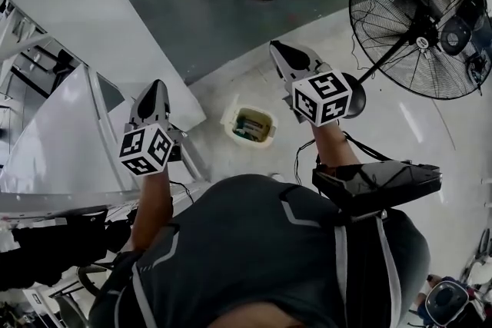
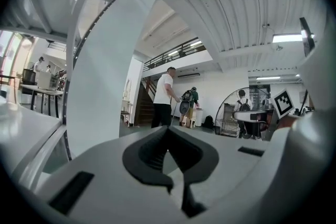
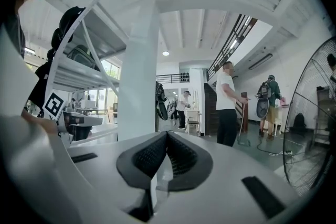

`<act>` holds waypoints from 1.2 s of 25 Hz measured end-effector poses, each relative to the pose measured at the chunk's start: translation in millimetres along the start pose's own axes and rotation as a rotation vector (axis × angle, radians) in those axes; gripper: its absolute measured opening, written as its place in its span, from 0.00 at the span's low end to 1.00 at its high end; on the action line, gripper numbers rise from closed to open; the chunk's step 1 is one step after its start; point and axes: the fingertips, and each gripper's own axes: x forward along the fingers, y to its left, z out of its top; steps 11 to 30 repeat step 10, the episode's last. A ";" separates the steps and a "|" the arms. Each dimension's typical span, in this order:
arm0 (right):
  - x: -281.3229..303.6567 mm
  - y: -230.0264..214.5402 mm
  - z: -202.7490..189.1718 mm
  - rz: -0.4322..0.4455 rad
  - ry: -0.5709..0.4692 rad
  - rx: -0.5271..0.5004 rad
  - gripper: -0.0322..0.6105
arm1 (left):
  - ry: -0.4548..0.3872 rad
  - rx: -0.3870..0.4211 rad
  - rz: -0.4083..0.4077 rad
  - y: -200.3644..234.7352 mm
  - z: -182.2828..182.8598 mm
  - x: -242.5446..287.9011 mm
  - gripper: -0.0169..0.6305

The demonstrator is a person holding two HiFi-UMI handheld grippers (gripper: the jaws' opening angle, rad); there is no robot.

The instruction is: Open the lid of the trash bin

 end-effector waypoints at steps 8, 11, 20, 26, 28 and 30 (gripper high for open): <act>-8.7 0.1 0.8 0.000 -0.011 0.008 0.09 | -0.007 0.027 -0.001 -6.2 7.5 -5.6 0.04; -10.8 -0.2 0.0 -0.001 -0.009 0.012 0.09 | -0.012 0.027 -0.002 -7.8 9.2 -7.1 0.04; -10.8 -0.2 0.0 -0.001 -0.009 0.012 0.09 | -0.012 0.027 -0.002 -7.8 9.2 -7.1 0.04; -10.8 -0.2 0.0 -0.001 -0.009 0.012 0.09 | -0.012 0.027 -0.002 -7.8 9.2 -7.1 0.04; -10.8 -0.2 0.0 -0.001 -0.009 0.012 0.09 | -0.012 0.027 -0.002 -7.8 9.2 -7.1 0.04; -10.8 -0.2 0.0 -0.001 -0.009 0.012 0.09 | -0.012 0.027 -0.002 -7.8 9.2 -7.1 0.04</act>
